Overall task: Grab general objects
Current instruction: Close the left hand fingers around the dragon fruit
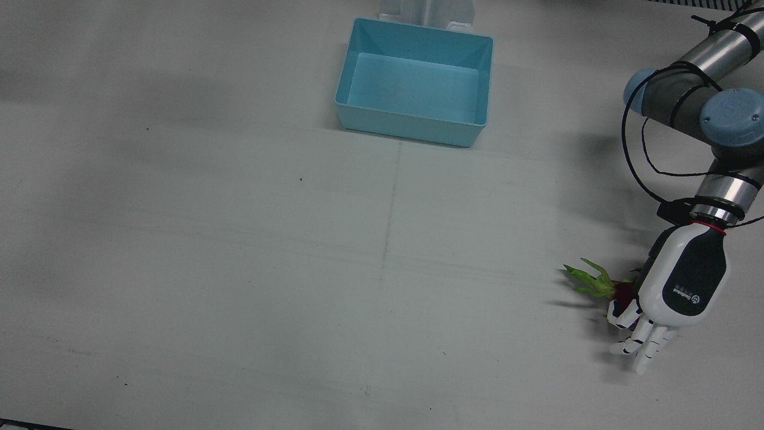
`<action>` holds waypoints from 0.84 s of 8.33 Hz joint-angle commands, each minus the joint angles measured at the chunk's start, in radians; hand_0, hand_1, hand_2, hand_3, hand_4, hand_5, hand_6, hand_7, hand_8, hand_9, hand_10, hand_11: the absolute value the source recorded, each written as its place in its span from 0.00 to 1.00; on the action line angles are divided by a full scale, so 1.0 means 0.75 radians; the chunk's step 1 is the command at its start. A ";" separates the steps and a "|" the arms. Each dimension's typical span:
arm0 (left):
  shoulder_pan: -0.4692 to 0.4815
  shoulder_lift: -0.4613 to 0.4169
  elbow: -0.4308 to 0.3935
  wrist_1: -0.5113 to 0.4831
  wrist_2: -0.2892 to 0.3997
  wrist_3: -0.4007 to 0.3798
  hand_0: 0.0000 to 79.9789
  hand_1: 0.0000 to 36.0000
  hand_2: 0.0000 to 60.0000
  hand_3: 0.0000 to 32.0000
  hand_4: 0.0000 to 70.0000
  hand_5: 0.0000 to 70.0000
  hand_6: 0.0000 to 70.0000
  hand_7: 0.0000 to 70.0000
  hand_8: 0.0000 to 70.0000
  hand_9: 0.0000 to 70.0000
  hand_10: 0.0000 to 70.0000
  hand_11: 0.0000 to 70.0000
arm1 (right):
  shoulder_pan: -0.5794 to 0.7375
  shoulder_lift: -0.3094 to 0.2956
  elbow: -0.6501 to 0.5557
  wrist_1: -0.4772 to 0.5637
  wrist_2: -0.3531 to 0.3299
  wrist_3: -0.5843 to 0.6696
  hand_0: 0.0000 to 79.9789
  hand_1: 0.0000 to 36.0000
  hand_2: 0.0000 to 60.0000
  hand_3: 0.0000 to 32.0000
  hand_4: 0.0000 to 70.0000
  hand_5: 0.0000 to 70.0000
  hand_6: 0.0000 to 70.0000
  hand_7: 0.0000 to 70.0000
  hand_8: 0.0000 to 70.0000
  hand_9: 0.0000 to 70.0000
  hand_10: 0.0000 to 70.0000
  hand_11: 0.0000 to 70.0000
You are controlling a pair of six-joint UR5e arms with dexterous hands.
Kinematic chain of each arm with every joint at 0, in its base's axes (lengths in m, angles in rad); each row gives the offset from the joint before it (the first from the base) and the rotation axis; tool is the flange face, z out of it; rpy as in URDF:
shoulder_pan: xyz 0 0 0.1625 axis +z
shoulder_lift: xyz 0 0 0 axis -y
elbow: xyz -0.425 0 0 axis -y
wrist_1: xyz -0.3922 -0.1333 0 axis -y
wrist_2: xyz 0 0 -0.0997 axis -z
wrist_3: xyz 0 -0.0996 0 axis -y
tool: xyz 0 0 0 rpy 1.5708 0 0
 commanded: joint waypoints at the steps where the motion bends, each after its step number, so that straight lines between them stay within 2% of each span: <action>1: 0.009 -0.001 0.009 0.003 0.000 0.000 1.00 1.00 1.00 0.00 0.00 1.00 0.00 0.70 0.00 0.12 0.00 0.00 | 0.000 0.000 0.000 0.000 0.000 0.000 0.00 0.00 0.00 0.00 0.00 0.00 0.00 0.00 0.00 0.00 0.00 0.00; 2: 0.009 -0.003 0.019 -0.001 0.000 -0.002 1.00 1.00 1.00 0.00 0.00 1.00 0.00 0.92 0.00 0.16 0.00 0.01 | 0.000 0.000 0.000 0.000 0.000 0.000 0.00 0.00 0.00 0.00 0.00 0.00 0.00 0.00 0.00 0.00 0.00 0.00; 3: 0.009 -0.003 0.024 -0.007 -0.005 0.000 1.00 1.00 1.00 0.00 0.00 1.00 0.07 1.00 0.00 0.20 0.14 0.29 | 0.000 0.000 0.000 0.000 0.000 0.000 0.00 0.00 0.00 0.00 0.00 0.00 0.00 0.00 0.00 0.00 0.00 0.00; 4: 0.009 -0.003 0.024 -0.013 -0.005 0.000 1.00 1.00 1.00 0.00 0.00 1.00 0.17 1.00 0.02 0.24 0.29 0.51 | 0.000 0.000 0.000 0.000 0.000 0.000 0.00 0.00 0.00 0.00 0.00 0.00 0.00 0.00 0.00 0.00 0.00 0.00; 5: 0.009 -0.003 0.024 -0.017 -0.007 0.000 1.00 1.00 1.00 0.00 0.01 1.00 0.27 1.00 0.04 0.27 0.50 0.78 | 0.000 0.000 0.000 0.000 0.000 0.000 0.00 0.00 0.00 0.00 0.00 0.00 0.00 0.00 0.00 0.00 0.00 0.00; 6: 0.007 -0.003 0.024 -0.021 -0.007 0.000 1.00 1.00 1.00 0.00 0.07 1.00 0.42 1.00 0.07 0.27 0.73 1.00 | 0.000 0.000 0.000 0.000 0.000 0.000 0.00 0.00 0.00 0.00 0.00 0.00 0.00 0.00 0.00 0.00 0.00 0.00; 7: 0.007 -0.001 0.020 -0.024 -0.019 0.000 1.00 1.00 1.00 0.00 0.14 1.00 0.57 1.00 0.10 0.27 0.94 1.00 | 0.000 0.000 0.000 0.000 0.000 0.000 0.00 0.00 0.00 0.00 0.00 0.00 0.00 0.00 0.00 0.00 0.00 0.00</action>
